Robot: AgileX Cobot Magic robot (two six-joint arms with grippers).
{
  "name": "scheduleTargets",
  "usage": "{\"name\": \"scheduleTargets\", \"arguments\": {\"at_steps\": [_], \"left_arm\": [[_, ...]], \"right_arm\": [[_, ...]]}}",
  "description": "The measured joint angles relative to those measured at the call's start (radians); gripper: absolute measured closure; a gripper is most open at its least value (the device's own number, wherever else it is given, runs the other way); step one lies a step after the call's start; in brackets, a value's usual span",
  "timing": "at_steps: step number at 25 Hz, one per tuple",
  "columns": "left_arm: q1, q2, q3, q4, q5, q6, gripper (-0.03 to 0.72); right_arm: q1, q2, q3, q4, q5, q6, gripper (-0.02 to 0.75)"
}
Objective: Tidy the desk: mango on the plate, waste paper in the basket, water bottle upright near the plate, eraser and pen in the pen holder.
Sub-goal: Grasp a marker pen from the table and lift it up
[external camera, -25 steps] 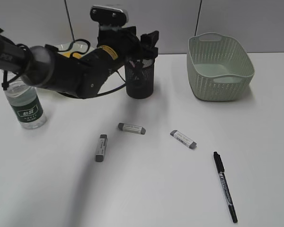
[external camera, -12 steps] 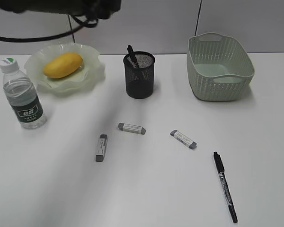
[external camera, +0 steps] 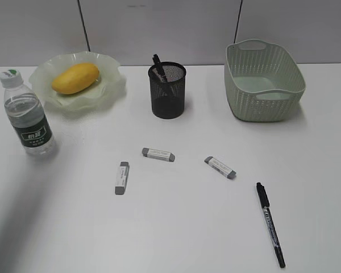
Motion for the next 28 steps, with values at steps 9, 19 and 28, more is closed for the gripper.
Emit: {"name": "scheduleTargets", "arguments": {"at_steps": [9,19,28], "left_arm": [[0.070,-0.483,0.331,0.005,0.064,0.005,0.147],[0.071,-0.958,0.653,-0.128,0.166,0.005,0.168],[0.071,-1.294,0.736,-0.144,0.175,0.004,0.207]], "right_arm": [[0.000,0.424,-0.179,0.066,-0.005,0.041,0.201],[0.000,0.929,-0.484,0.172,0.113,0.036,0.216],[0.034,1.194,-0.540,0.193,0.134,0.035,0.216]]}}
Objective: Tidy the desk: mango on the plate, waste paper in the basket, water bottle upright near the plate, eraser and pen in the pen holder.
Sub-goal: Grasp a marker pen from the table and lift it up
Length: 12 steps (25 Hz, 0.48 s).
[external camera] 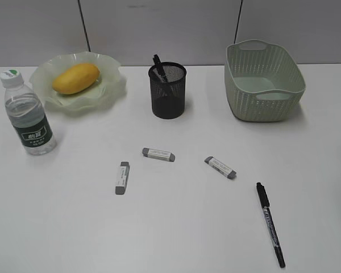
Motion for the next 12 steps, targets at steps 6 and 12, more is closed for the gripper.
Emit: {"name": "scheduleTargets", "arguments": {"at_steps": [6,12], "left_arm": [[0.000,-0.104,0.002,0.007,-0.003,0.000,0.210],[0.000,-0.119,0.037,0.029,-0.068,0.000,0.224]], "right_arm": [[0.157,0.188,-0.001,0.000,-0.098,0.034,0.216],[0.209,0.361,-0.002,0.032,-0.194,0.054,0.216]]}}
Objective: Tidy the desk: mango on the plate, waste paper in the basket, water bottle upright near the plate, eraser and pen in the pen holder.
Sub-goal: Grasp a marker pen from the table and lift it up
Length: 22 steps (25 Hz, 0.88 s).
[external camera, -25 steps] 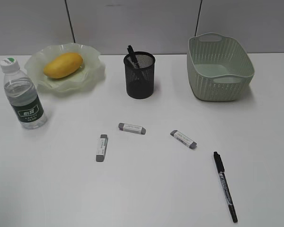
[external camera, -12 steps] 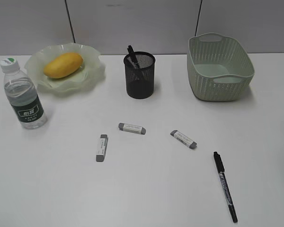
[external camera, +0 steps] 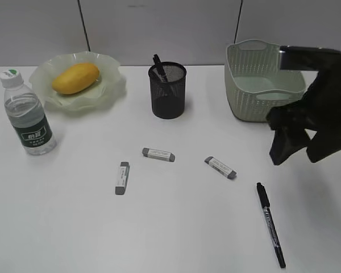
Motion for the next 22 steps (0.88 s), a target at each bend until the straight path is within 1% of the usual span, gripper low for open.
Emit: {"name": "scheduleTargets", "arguments": {"at_steps": [8,13,15,22], "left_arm": [[0.000,0.000,0.001,0.001,-0.001,0.001,0.229],[0.000,-0.002,0.001,0.002,-0.001,0.001,0.229],[0.000,-0.002,0.001,0.002,-0.001,0.001,0.230],[0.000,-0.002,0.001,0.002,-0.002,0.001,0.236]], "right_arm": [[0.010,0.224,-0.001,0.007,-0.079,0.001,0.223],[0.040,0.305,-0.001,0.020,-0.156,0.024,0.294],[0.042,0.329,-0.001,0.019,-0.170,0.039,0.306],[0.043,0.356,-0.001,-0.056,-0.196,0.109,0.330]]}}
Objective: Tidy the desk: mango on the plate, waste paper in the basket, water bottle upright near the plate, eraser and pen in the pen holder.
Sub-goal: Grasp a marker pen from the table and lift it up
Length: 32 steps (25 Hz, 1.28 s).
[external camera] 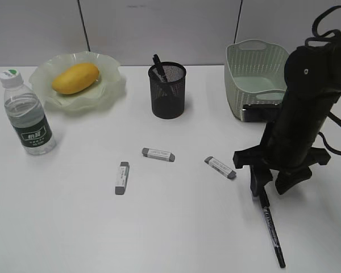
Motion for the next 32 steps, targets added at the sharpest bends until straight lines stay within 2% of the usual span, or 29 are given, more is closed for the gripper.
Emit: {"name": "scheduleTargets", "arguments": {"at_steps": [17,23,32], "left_arm": [[0.000,0.000,0.000,0.002,-0.002,0.000,0.242],[0.000,0.000,0.000,0.002,-0.002,0.000,0.244],[0.000,0.000,0.000,0.002,-0.003,0.000,0.245]], "right_arm": [[0.000,0.060,0.000,-0.002,-0.047,0.005,0.407],[0.000,0.061,0.000,-0.006,-0.055,0.005,0.598],[0.000,0.045,-0.002,-0.032,-0.057,0.005,0.597]]}}
